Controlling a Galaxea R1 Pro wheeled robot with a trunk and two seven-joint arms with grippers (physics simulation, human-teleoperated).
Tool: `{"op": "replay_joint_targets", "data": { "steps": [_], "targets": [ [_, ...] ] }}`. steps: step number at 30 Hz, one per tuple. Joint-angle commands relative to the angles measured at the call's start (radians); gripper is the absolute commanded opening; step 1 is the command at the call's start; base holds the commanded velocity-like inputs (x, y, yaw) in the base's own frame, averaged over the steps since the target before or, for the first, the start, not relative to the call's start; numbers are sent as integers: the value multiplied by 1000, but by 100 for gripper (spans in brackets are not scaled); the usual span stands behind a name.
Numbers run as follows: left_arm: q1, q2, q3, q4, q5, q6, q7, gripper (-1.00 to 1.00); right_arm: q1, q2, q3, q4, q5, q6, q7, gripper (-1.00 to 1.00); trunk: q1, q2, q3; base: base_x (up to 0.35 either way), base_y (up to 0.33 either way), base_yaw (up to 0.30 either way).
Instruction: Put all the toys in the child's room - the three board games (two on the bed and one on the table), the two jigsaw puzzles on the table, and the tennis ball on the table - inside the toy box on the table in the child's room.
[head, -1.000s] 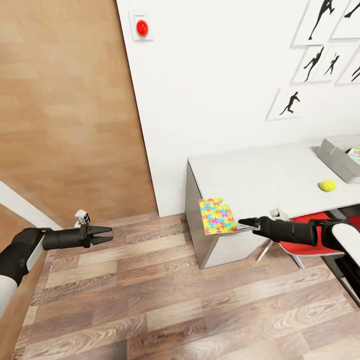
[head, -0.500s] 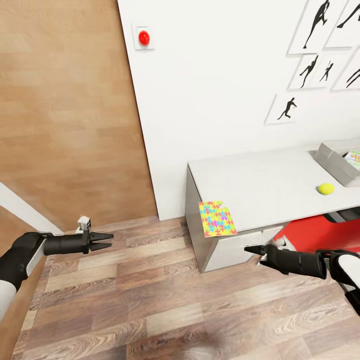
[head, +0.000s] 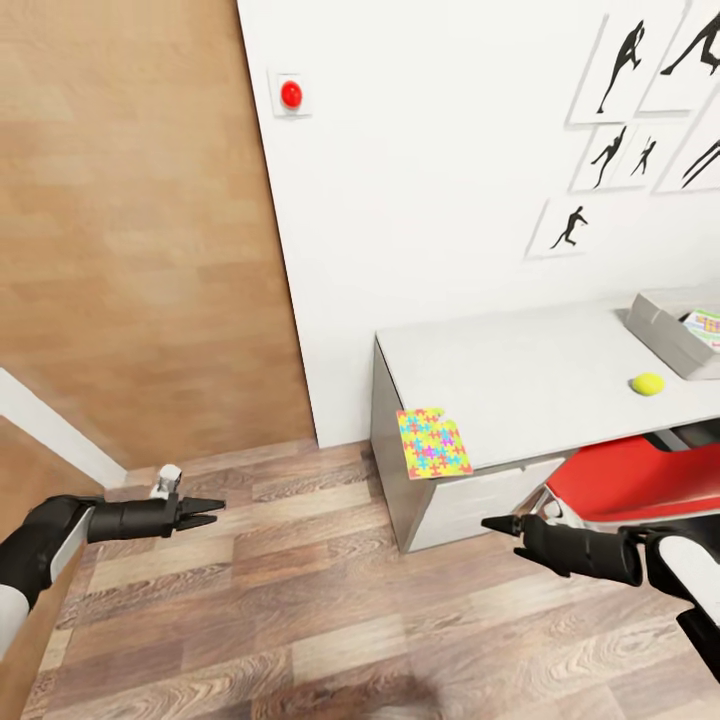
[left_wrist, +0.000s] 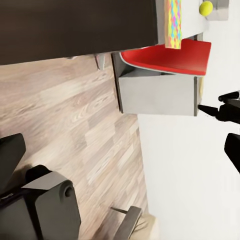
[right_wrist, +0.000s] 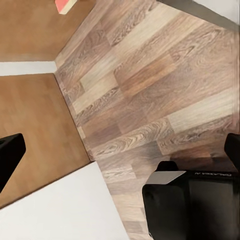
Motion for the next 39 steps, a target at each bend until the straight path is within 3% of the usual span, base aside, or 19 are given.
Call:
{"op": "replay_joint_targets", "data": {
  "steps": [1, 4, 8, 15, 28, 39],
  "targets": [
    [0, -2, -2, 29, 5, -17, 1, 100, 0, 2, 2, 0, 13, -8, -11, 100, 1, -2, 0, 0, 0, 0],
    [1, -6, -2, 84, 6, -67, 6, 100, 0, 18, 4, 1, 61, -27, -11, 100, 1, -2, 5, 0, 0, 0],
    [1, -12, -1, 135, 7, -113, 23, 100, 0, 64, 3, 3, 128, -46, -13, 100, 1, -2, 12, 0, 0, 0],
    [2, -19, 3, 157, 9, -128, 84, 100, 0, 106, 0, 30, 197, -55, -18, 100, 1, -2, 23, 0, 0, 0],
    [2, -33, 35, 160, 9, -126, 105, 100, 0, 111, -1, 132, 210, -100, -22, 100, 1, -2, 45, 0, 0, 0],
    [2, -97, 33, 172, 11, -112, 145, 100, 0, 112, -3, 145, 218, -103, -23, 100, 1, -2, 63, 0, 0, 0]
  ]
}}
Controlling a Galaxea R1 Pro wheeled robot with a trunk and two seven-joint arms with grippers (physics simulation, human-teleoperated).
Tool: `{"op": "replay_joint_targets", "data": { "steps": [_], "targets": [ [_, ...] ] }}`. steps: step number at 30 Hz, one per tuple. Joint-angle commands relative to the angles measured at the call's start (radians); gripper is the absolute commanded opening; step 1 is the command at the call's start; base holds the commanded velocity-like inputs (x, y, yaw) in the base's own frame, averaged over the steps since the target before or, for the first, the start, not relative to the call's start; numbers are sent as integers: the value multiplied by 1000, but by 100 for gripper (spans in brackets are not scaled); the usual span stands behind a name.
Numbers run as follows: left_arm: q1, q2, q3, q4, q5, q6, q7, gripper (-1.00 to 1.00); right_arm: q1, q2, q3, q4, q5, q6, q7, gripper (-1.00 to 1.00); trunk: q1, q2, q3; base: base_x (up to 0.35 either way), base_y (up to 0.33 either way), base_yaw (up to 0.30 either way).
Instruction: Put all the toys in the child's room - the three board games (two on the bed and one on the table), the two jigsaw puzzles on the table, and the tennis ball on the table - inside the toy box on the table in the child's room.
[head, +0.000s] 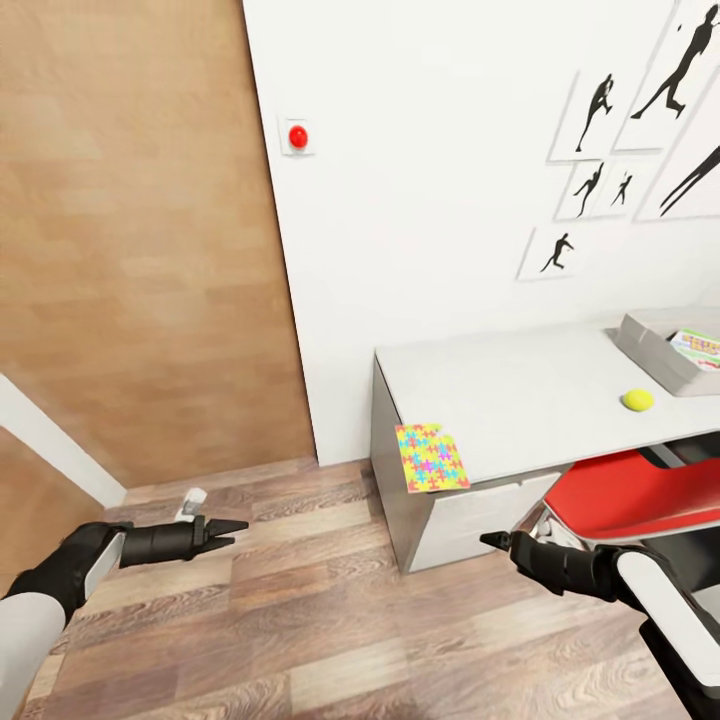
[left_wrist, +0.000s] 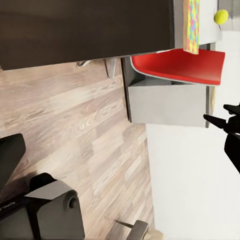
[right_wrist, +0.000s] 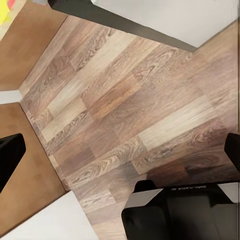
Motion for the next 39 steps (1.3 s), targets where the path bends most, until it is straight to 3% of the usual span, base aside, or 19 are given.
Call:
{"op": "replay_joint_targets", "data": {
  "steps": [1, 8, 23, 27, 30, 33, 39],
  "targets": [
    [-1, -2, 1, 2, 2, 10, 7, 100, -1, -1, 1, 0, -7, 0, -10, 100, 1, -2, 0, 0, 0, 0],
    [-1, -37, 3, 12, 3, 15, 81, 100, -1, -2, 2, 3, 44, 1, -10, 100, 1, -2, 12, 0, 0, 0],
    [-1, -68, 11, 13, 3, 79, 123, 100, -1, -2, 3, 2, 56, 1, -10, 100, 1, -2, 37, 0, 0, 0],
    [-1, -71, 40, 13, 4, 81, 125, 100, -1, -3, 3, 3, 56, 1, -10, 100, 1, -2, 43, 0, 0, 0],
    [-2, -71, 100, 13, 2, 82, 126, 100, -1, -2, 3, 3, 57, 1, -10, 100, 1, -2, 48, 0, 0, 0],
    [-1, -72, 135, 13, 1, 83, 127, 100, -1, -2, 3, 3, 57, 1, -10, 100, 1, -2, 53, 0, 0, 0],
    [-1, -70, 150, 13, 1, 91, 123, 100, -1, -2, 3, 4, 58, 2, -11, 100, 1, -2, 63, 0, 0, 0]
  ]
}}
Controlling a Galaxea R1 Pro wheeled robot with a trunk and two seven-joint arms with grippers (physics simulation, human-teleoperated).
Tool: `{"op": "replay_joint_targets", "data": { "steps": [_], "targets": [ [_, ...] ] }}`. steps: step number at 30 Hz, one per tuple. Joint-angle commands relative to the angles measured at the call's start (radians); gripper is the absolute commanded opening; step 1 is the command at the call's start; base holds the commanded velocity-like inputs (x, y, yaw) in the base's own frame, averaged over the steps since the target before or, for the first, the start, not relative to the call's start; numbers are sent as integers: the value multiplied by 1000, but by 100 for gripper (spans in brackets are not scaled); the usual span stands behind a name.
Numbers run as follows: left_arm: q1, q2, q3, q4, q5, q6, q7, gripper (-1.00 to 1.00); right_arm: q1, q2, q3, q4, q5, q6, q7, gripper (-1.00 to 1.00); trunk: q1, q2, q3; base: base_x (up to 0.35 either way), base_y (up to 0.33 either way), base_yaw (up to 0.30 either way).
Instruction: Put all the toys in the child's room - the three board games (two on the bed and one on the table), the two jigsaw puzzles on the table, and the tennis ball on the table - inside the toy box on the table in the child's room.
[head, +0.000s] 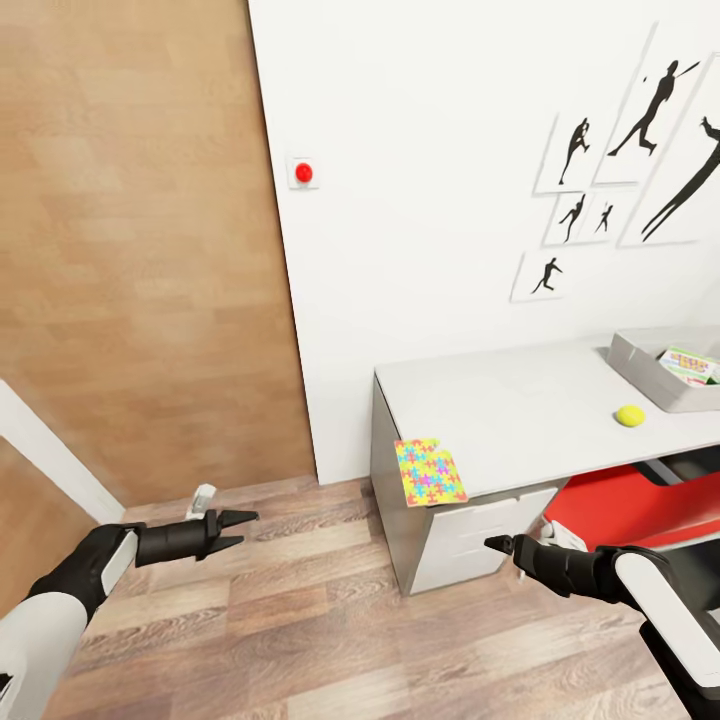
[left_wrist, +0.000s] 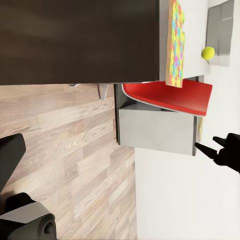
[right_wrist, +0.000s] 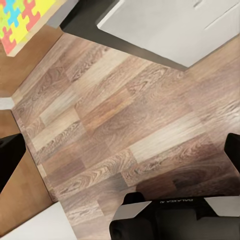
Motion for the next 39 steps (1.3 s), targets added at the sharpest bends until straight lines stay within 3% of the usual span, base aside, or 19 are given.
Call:
{"op": "replay_joint_targets", "data": {
  "steps": [1, 5, 8, 19, 24, 30, 39],
  "targets": [
    [-1, 1, 2, 0, 2, 10, -2, 100, -1, -1, 1, -1, -10, 1, -11, 100, 1, -2, 0, 0, 0, 0],
    [-1, 8, 4, 0, 1, 44, -8, 100, -1, -1, 2, 2, -10, 5, -11, 100, 1, -2, 6, 0, 0, 0],
    [-2, 35, 5, -4, 1, 89, -12, 100, -1, -1, 7, 4, -10, 13, -10, 100, 1, -2, 11, 0, 0, 0],
    [-5, 111, 6, -11, 2, 127, -16, 100, -1, -2, 13, 43, -10, 24, -10, 100, 1, -2, 30, 0, 0, 0],
    [-5, 117, 6, -15, 3, 131, -17, 100, -1, -2, 11, 55, -11, 43, -45, 100, 1, -2, 38, 0, 0, 0],
    [-7, 119, 6, -18, 3, 131, -17, 100, -1, 0, 6, 57, -13, 64, -144, 100, 1, -2, 48, 0, 0, 15],
    [-8, 117, 4, -18, 2, 130, -16, 100, -1, 1, 7, 56, -15, 67, -173, 100, 1, -2, 61, 0, 0, 125]
  ]
}}
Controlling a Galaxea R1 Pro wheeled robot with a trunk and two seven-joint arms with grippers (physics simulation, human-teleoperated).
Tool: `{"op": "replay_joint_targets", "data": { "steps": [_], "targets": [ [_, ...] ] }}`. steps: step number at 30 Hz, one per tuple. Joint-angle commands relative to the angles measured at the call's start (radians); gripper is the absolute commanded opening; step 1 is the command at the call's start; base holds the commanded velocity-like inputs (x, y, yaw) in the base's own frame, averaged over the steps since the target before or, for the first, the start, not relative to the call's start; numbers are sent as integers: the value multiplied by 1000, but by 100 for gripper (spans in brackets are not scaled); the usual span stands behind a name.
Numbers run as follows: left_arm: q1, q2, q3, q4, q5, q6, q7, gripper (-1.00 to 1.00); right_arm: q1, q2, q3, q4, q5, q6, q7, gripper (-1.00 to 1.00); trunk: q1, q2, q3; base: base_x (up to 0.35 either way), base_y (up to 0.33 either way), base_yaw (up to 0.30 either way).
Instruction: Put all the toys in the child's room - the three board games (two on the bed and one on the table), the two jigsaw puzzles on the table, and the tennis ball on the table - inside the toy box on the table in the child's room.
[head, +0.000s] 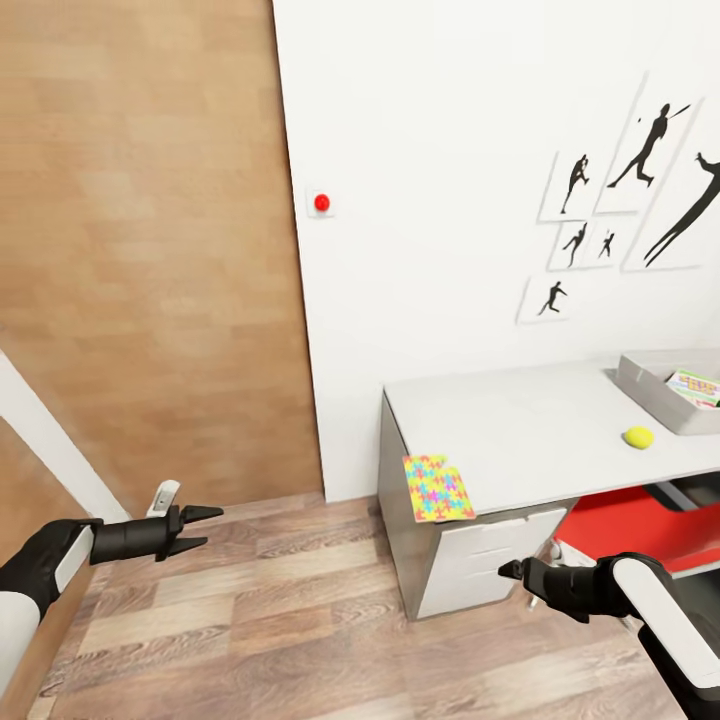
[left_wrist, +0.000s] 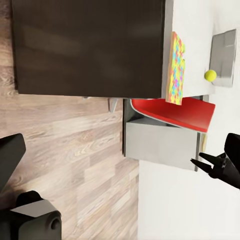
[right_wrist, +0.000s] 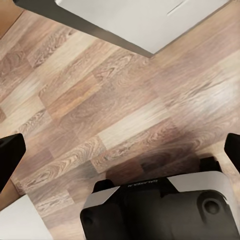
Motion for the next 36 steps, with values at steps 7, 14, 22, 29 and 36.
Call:
{"op": "replay_joint_targets", "data": {
  "steps": [7, 14, 22, 29, 36],
  "targets": [
    [-1, -2, 1, 0, 0, -2, 0, 100, -1, -1, 1, -3, -13, 1, -12, 100, 1, -2, 1, 0, 0, 47],
    [-1, -10, 2, 0, -2, -17, 11, 100, -1, -2, -3, -3, -16, 2, -13, 100, 24, -44, -18, 0, 0, 5],
    [-1, -38, 2, 3, -2, -136, 14, 100, -1, -3, -5, -7, -18, 3, -13, 100, 54, -100, -43, 0, 0, 0],
    [-1, -59, 0, 5, -4, -187, 16, 100, -1, -4, -3, -7, -12, 4, -13, 100, 81, -149, -65, 0, 0, 0],
    [-1, -65, -2, 7, -8, -255, 16, 100, -1, -4, 1, -5, -9, 1, -14, 100, 108, -198, -87, 0, 0, 0]
  ]
}}
